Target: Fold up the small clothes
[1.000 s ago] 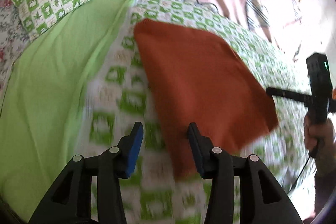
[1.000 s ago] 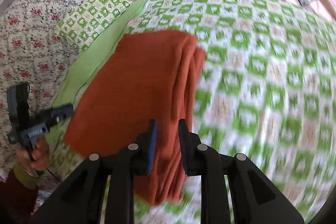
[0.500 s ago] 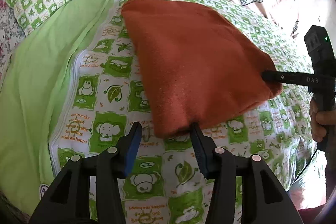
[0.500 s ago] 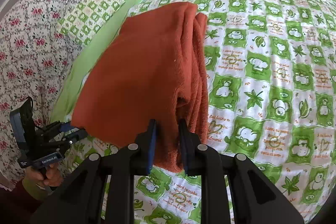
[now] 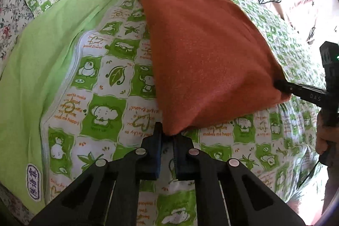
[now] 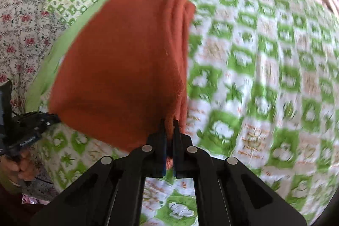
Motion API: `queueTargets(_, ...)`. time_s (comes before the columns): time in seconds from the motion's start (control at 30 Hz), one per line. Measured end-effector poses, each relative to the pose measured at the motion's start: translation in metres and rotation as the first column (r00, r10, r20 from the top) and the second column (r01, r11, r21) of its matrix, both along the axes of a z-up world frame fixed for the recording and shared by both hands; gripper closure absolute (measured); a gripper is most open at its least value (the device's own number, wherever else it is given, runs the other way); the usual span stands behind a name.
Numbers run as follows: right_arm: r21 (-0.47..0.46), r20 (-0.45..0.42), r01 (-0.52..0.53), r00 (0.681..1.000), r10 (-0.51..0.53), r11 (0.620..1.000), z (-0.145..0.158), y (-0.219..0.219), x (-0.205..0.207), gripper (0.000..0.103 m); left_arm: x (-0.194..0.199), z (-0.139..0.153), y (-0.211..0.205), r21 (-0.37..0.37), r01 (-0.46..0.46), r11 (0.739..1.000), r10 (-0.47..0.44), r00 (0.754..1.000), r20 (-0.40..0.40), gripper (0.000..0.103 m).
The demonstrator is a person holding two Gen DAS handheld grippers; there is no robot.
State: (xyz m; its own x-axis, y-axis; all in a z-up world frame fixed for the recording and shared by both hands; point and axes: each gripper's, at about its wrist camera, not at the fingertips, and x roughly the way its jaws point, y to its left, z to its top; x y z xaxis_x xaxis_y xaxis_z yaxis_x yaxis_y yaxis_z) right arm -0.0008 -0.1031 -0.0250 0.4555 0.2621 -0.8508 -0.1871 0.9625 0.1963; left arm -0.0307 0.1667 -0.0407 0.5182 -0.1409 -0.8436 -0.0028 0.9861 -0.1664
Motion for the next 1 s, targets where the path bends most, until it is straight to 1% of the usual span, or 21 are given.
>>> queueTargets(0.07,-0.018,-0.003,-0.006,1.000,0.006,1.000,0.002,0.002,0.000,0.099,-0.002,0.001,0.005,-0.024,0.010,1.000,-0.011,1.000,-0.013,0.095)
queueTargets(0.13,-0.046,-0.005,-0.007,1.000,0.007,0.999,0.005,0.003,-0.001,0.099,-0.008,0.006,0.008,-0.020,0.027,0.999,-0.028,1.000,-0.013,0.095)
queueTargets(0.2,-0.048,-0.017,-0.006,1.000,0.006,0.999,0.011,0.002,-0.004,0.093,-0.016,0.018,0.011,-0.023,0.045,0.999,-0.044,0.999,0.011,0.094)
queueTargets(0.23,-0.040,-0.014,-0.002,1.000,0.002,0.999,0.016,0.002,-0.007,0.087,-0.021,0.026,0.013,-0.034,0.053,0.998,-0.052,0.998,0.029,0.094)
queueTargets(0.27,-0.034,0.001,0.006,1.000,-0.006,0.999,0.024,-0.001,-0.009,0.080,-0.024,0.031,0.013,-0.044,0.060,0.997,-0.058,0.997,0.043,0.091)
queueTargets(0.3,-0.033,0.018,0.011,1.000,-0.010,0.999,0.029,-0.003,-0.010,0.078,-0.024,0.037,0.014,-0.052,0.070,0.996,-0.067,0.996,0.056,0.090)
queueTargets(0.4,-0.004,0.081,0.021,0.997,-0.021,1.000,0.049,-0.006,-0.003,0.078,-0.018,0.054,0.012,-0.063,0.096,0.993,-0.090,0.991,0.102,0.090)
queueTargets(0.53,0.020,0.131,-0.005,0.991,0.003,1.000,0.064,0.011,0.029,0.078,0.014,0.064,0.001,-0.090,0.121,0.988,-0.107,0.984,0.145,0.088)
queueTargets(0.6,0.031,0.140,-0.041,0.990,0.036,0.999,0.064,0.028,0.052,0.078,0.030,0.062,-0.001,-0.093,0.122,0.988,-0.108,0.984,0.145,0.087)
queueTargets(0.67,0.015,0.130,-0.063,0.990,0.061,0.998,0.059,0.040,0.072,0.078,0.043,0.053,-0.002,-0.110,0.124,0.986,-0.109,0.986,0.128,0.087)
queueTargets(0.73,-0.020,0.115,-0.079,0.990,0.080,0.997,0.050,0.048,0.093,0.078,0.049,0.042,-0.003,-0.118,0.118,0.986,-0.106,0.989,0.105,0.087)
queueTargets(0.8,-0.079,0.087,-0.071,0.993,0.078,0.994,0.036,0.049,0.112,0.078,0.054,0.027,-0.003,-0.100,0.114,0.988,-0.108,0.992,0.064,0.088)
queueTargets(0.83,-0.092,0.073,-0.074,0.994,0.080,0.993,0.030,0.047,0.118,0.080,0.054,0.021,-0.003,-0.099,0.110,0.989,-0.105,0.993,0.061,0.088)
queueTargets(0.9,-0.117,0.050,-0.077,0.995,0.083,0.990,0.016,0.044,0.129,0.083,0.052,0.016,-0.005,-0.093,0.110,0.990,-0.103,0.991,0.080,0.088)
queueTargets(0.93,-0.121,0.058,-0.078,0.995,0.085,0.990,0.015,0.044,0.130,0.086,0.052,0.017,-0.008,-0.079,0.108,0.991,-0.101,0.991,0.084,0.088)
queueTargets(1.0,-0.106,0.061,-0.072,0.995,0.078,0.992,0.017,0.041,0.131,0.086,0.050,0.018,-0.008,-0.071,0.105,0.992,-0.098,0.992,0.085,0.088)
